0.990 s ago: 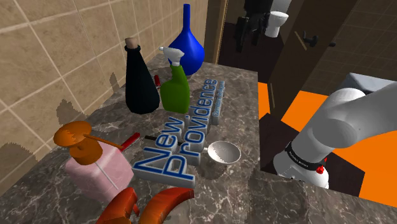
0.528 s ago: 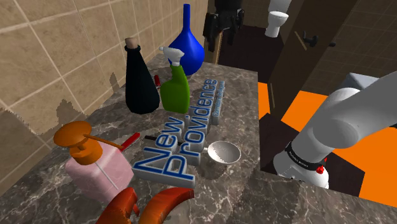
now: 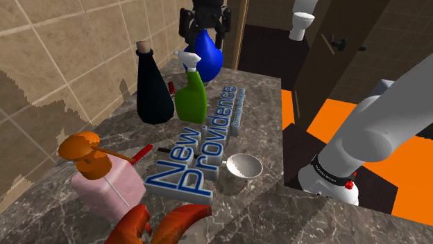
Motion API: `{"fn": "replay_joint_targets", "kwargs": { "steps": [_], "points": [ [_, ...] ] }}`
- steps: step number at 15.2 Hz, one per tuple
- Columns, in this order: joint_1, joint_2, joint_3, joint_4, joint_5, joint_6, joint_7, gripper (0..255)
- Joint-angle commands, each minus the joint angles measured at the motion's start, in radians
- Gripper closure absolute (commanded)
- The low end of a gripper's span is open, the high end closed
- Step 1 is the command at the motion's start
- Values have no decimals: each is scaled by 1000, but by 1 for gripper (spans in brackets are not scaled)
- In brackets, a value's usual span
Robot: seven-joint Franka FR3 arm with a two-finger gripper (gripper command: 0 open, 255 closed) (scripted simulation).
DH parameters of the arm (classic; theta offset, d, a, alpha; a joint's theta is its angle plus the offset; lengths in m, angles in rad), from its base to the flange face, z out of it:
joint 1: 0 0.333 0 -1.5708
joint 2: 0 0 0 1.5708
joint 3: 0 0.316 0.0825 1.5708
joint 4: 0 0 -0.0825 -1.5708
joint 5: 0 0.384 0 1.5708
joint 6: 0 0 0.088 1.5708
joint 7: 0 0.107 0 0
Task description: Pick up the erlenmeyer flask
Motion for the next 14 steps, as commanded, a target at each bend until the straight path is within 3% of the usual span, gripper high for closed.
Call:
{"fn": "replay_joint_targets", "kwargs": {
  "steps": [1, 6, 11, 12, 14],
  "points": [
    [7, 62, 25, 67, -12, 1, 49, 0],
    [45, 258, 84, 289, -78, -20, 181, 0],
    [131, 492, 116, 589, -179, -89, 305, 0],
    [145, 520, 116, 628, -191, -100, 316, 0],
    [139, 506, 114, 583, -184, -67, 313, 0]
  ]
}}
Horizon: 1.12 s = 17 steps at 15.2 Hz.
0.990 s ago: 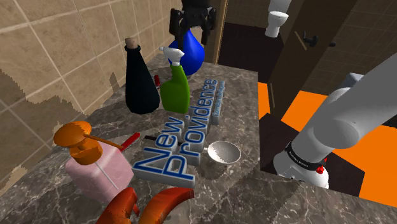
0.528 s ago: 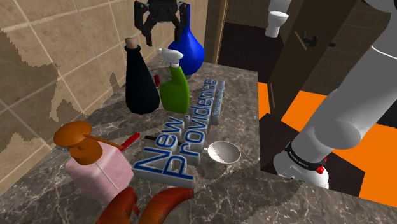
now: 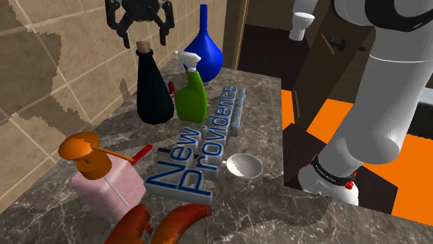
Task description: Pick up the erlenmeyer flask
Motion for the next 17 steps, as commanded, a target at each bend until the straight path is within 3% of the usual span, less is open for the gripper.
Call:
{"fn": "replay_joint_targets", "kwargs": {
  "steps": [1, 7, 8, 17],
  "points": [
    [-1, 1, -1, -22, 0, 24, 2, 0],
    [-13, -19, -2, -112, 10, 95, -4, 0],
    [-13, -19, -2, -114, 10, 97, -3, 255],
    [-13, -19, -2, -112, 10, 95, -4, 255]
  ]
}}
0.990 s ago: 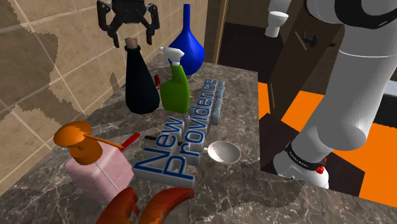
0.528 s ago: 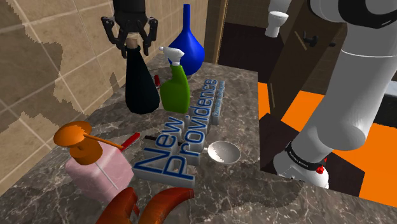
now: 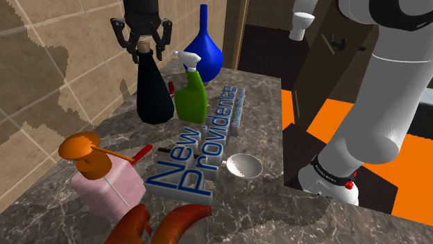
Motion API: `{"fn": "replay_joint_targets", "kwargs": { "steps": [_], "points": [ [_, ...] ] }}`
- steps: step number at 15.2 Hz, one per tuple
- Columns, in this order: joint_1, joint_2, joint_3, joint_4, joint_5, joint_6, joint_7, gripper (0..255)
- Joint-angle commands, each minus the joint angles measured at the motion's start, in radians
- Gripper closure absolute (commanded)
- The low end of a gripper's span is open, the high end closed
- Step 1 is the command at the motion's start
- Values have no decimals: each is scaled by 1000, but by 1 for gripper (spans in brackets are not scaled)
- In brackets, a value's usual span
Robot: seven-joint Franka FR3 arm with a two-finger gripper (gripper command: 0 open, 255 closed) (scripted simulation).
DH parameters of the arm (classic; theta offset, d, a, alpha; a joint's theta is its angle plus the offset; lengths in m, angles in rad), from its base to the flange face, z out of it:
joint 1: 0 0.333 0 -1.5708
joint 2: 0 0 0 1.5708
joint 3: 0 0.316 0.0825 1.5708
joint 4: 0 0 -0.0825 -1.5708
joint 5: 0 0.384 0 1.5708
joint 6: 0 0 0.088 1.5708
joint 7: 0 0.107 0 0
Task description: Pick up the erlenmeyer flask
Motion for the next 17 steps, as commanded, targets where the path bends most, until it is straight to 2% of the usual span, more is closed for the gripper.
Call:
{"fn": "replay_joint_targets", "kwargs": {
  "steps": [1, 9, 15, 17],
  "points": [
    [3, 6, 0, 21, -2, -18, 1, 255],
    [30, 52, 3, 194, -25, -148, 13, 255],
    [67, 112, 3, 368, -55, -265, 24, 255],
    [68, 114, 3, 373, -56, -268, 24, 255]
  ]
}}
